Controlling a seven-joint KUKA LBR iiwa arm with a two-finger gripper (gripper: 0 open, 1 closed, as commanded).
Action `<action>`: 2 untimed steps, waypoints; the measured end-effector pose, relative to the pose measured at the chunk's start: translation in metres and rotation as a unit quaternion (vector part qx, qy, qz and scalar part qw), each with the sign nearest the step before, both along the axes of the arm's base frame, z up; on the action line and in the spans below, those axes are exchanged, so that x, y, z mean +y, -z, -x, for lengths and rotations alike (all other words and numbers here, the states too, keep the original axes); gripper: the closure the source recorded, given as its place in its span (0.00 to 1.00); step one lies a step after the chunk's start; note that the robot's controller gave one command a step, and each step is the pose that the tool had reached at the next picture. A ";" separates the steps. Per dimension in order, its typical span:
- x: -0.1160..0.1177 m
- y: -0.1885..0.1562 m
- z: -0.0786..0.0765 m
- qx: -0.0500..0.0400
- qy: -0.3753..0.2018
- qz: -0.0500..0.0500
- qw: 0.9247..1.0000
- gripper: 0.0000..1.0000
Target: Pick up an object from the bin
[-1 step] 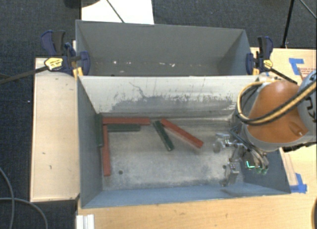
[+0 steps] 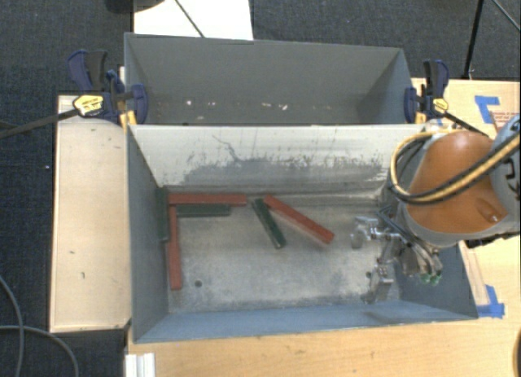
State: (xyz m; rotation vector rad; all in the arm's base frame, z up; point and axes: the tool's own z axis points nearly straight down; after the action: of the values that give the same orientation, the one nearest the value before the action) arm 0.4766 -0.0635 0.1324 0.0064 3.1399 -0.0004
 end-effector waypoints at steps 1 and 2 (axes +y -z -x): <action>0.043 0.002 -0.048 0.000 0.014 0.000 1.000 0.00; 0.063 0.010 -0.070 -0.002 -0.004 -0.002 1.000 0.00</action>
Offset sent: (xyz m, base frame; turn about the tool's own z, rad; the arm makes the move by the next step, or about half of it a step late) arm 0.0599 0.0219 -0.0271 -0.0804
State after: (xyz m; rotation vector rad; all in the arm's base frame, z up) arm 0.5461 -0.0002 0.1223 -0.0076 3.1363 0.0053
